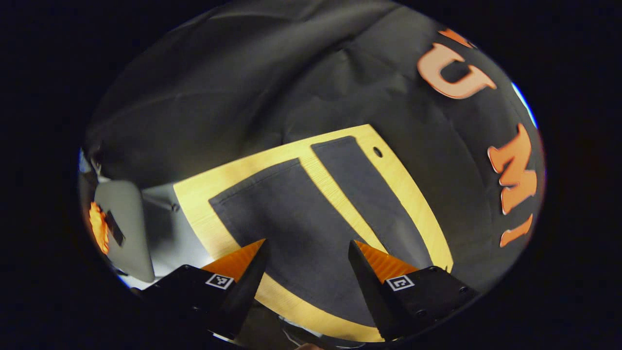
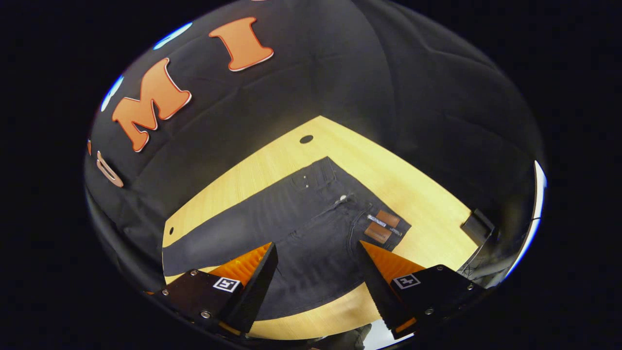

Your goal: Grasp the waist and the cuffs of the jeans and fold them to make the two legs overlap; first hold the waist and fold one-third of the jeans toward the cuffs, then hold the cuffs and fold the remaining one-third in the same direction to finish folding.

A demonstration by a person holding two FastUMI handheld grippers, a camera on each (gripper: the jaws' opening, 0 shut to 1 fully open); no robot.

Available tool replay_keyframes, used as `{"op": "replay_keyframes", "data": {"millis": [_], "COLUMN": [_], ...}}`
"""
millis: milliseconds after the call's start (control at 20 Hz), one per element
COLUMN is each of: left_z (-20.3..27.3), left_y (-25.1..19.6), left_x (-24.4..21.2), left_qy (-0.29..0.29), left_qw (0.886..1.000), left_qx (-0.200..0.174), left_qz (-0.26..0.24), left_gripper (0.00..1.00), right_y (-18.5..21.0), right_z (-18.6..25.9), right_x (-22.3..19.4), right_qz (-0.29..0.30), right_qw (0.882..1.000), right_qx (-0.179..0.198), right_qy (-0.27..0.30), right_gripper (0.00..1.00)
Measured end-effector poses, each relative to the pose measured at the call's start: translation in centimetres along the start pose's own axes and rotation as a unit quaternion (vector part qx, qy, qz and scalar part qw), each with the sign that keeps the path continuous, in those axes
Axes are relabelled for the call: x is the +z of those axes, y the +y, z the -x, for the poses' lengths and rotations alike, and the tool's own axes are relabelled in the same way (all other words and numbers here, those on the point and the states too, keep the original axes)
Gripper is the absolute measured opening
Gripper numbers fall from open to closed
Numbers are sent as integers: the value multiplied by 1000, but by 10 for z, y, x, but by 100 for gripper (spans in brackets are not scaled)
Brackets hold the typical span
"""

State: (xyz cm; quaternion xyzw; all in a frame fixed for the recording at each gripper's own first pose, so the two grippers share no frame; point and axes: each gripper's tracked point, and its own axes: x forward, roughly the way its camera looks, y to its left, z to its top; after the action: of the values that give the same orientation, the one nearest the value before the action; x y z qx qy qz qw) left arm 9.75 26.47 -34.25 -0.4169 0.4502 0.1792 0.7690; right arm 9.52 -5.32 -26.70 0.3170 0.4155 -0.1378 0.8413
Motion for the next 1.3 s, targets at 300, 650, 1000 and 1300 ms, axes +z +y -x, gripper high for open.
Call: {"op": "replay_keyframes", "data": {"millis": [300,650,1000,1300], "left_z": [-24,-54,-74,-96], "left_y": [48,66,43,16], "left_x": [0,0,19,23], "left_qy": [47,70,62,72], "left_qw": [996,989,986,987], "left_qx": [26,3,-56,-97], "left_qz": [70,131,141,109], "left_gripper": [98,96,95,84], "right_y": [-9,-32,-41,-63], "right_z": [-27,-47,-65,-66], "right_x": [-26,-46,-49,-40], "right_qz": [-30,-80,-122,-138], "right_qw": [998,991,986,983], "right_qx": [-28,-53,-55,-79], "right_qy": [56,90,101,90], "right_gripper": [98,98,99,99]}}
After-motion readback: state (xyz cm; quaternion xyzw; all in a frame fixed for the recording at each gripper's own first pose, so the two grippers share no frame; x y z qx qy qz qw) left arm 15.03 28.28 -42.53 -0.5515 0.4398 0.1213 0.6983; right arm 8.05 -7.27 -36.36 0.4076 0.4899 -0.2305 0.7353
